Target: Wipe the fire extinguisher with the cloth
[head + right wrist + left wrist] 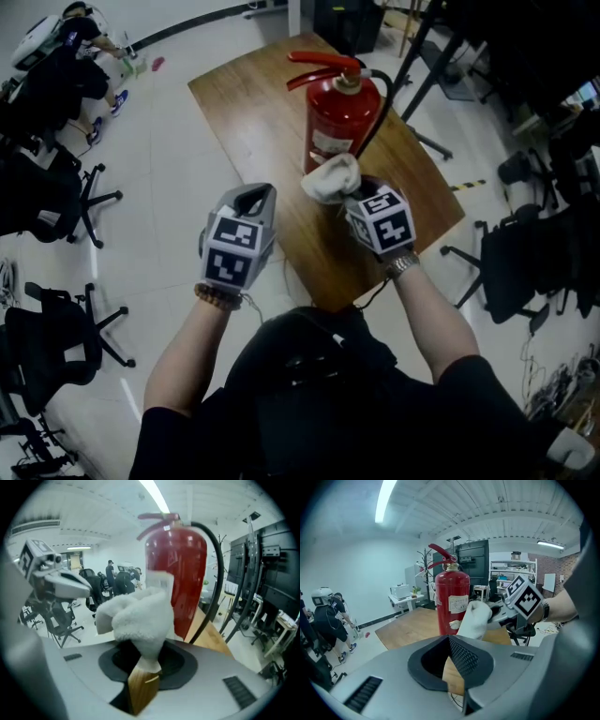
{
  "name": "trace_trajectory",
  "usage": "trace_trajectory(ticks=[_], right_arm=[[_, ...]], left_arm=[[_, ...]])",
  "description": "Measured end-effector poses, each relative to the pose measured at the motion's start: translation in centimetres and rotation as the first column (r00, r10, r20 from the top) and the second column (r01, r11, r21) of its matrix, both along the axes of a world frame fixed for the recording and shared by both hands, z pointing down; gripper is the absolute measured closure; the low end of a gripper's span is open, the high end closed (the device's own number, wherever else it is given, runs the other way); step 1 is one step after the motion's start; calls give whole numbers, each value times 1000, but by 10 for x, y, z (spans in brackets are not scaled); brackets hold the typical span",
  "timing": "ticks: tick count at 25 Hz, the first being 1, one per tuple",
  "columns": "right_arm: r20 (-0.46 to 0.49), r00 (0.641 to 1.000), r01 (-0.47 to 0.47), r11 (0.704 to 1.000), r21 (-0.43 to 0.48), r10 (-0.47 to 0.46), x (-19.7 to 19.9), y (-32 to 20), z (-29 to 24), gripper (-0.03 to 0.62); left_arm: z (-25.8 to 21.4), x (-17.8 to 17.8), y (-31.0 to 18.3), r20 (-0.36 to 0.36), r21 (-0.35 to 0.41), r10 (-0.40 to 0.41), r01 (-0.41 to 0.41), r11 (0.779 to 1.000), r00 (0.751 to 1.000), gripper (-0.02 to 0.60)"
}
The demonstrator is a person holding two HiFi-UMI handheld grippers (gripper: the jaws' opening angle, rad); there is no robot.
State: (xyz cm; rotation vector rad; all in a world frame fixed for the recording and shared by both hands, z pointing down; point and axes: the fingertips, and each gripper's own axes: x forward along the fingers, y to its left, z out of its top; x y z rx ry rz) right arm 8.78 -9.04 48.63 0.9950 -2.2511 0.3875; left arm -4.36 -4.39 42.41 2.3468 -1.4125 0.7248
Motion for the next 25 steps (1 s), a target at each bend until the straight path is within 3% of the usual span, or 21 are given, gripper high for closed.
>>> trace_trajectory(ticks=[6, 12, 15, 25], right_arm=[[56, 997, 37, 978, 205, -50, -24, -2, -114, 477], [-8, 999, 50, 921, 386, -51, -42, -22, -191, 477], [-20, 999, 38, 911, 410, -33, -48, -34, -203, 477], [-56, 998, 53, 921, 387, -34, -70, -47, -181, 476]], left_arm=[[-11, -7, 6, -23, 33, 7, -6, 999, 1000, 581], [-20, -19, 9, -40, 61, -9, 11, 998, 999, 581], [-22, -27, 11, -44, 66, -21, 24, 998, 999, 581], [-17, -42, 11, -47, 54, -42, 44, 998, 998, 581]])
